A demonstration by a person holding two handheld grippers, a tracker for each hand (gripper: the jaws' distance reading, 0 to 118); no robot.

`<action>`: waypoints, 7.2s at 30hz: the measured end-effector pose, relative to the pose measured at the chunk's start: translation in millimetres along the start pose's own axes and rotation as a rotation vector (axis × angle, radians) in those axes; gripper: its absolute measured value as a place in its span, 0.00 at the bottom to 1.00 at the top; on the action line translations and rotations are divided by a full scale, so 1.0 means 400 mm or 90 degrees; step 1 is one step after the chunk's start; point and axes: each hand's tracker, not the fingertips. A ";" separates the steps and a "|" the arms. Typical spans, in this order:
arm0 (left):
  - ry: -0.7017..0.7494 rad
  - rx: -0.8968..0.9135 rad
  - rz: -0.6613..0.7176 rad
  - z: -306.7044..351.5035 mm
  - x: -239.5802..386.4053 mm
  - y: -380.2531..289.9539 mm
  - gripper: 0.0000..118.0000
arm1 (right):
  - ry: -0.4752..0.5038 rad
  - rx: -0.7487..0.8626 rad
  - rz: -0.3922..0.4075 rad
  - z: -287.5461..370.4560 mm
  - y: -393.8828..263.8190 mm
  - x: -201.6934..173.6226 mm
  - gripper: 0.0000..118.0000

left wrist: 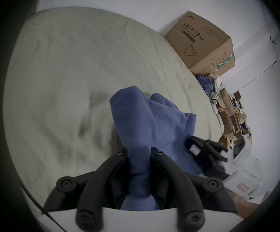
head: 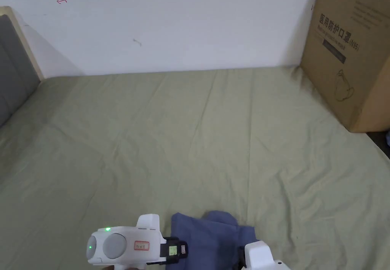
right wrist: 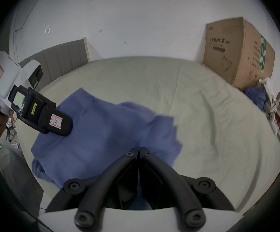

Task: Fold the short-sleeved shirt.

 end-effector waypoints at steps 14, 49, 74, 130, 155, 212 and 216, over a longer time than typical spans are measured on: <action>0.282 0.034 0.050 0.383 -0.449 0.131 0.16 | -0.024 0.069 0.001 0.053 0.116 0.052 0.00; 0.386 0.376 0.036 0.725 -0.288 0.203 0.79 | -0.054 0.251 0.002 0.237 0.426 0.076 0.00; 0.302 0.760 -0.195 0.565 0.291 0.080 0.00 | -0.150 0.390 -0.014 0.492 0.526 0.151 0.00; 0.284 0.703 -0.219 0.481 0.306 0.044 0.00 | -0.148 0.379 -0.015 0.469 0.497 0.139 0.00; 0.297 0.696 -0.228 0.470 0.308 0.042 0.74 | -0.153 0.371 -0.023 0.469 0.493 0.142 0.76; 0.324 0.715 -0.266 0.469 0.331 0.031 1.00 | -0.164 0.400 -0.017 0.484 0.487 0.131 1.00; 0.320 0.716 -0.264 0.470 0.330 0.031 1.00 | -0.163 0.398 -0.017 0.486 0.487 0.132 1.00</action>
